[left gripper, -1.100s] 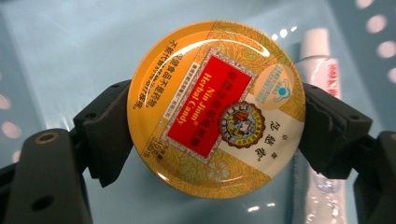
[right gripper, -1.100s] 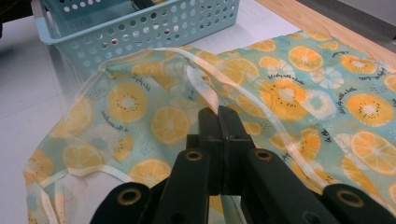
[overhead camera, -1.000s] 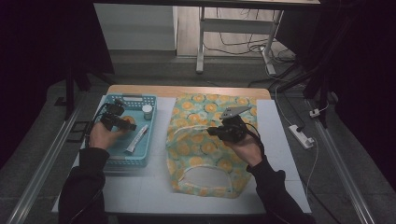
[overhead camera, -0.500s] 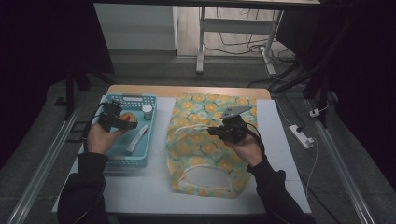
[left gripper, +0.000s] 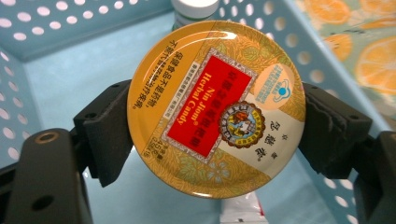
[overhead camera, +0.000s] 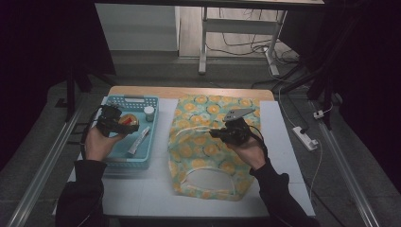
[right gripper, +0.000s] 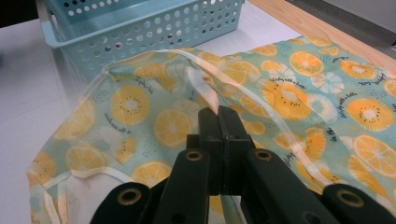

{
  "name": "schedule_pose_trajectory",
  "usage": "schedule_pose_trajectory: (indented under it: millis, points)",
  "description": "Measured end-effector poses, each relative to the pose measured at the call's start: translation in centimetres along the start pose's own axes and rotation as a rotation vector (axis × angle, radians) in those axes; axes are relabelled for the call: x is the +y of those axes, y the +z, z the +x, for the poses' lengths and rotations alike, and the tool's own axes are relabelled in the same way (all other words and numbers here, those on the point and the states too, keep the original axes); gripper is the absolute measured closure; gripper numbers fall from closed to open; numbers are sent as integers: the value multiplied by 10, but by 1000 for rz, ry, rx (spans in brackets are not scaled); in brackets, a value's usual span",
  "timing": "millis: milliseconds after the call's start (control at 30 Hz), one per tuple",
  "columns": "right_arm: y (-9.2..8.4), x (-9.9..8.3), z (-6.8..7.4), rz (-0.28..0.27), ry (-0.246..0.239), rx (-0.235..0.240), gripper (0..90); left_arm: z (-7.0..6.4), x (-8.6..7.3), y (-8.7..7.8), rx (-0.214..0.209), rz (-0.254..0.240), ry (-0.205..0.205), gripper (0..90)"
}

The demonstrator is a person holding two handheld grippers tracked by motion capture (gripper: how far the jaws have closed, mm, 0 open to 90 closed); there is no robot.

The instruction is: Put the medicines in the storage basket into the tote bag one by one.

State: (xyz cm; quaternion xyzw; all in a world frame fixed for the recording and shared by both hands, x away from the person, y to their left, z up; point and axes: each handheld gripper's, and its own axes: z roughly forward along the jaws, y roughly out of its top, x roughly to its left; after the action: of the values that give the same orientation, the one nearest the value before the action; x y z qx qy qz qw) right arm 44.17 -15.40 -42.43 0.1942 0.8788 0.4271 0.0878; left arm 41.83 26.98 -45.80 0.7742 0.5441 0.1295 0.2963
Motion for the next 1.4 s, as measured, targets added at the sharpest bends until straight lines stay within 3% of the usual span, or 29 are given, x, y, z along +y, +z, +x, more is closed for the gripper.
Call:
schedule_pose_trajectory:
  millis: [267, 633, 1400]
  points:
    - [0, -2, -3, -4, 3, -7, 898, -19, 5, -11, -36, -16, 64, 202]
    - [-3, -2, -4, -12, 3, -11, 898, -56, 12, -19, -127, -38, 169, 202]
    - [-5, -4, -9, -16, 16, -17, 898, -128, 15, -9, -316, -3, 332, 202]
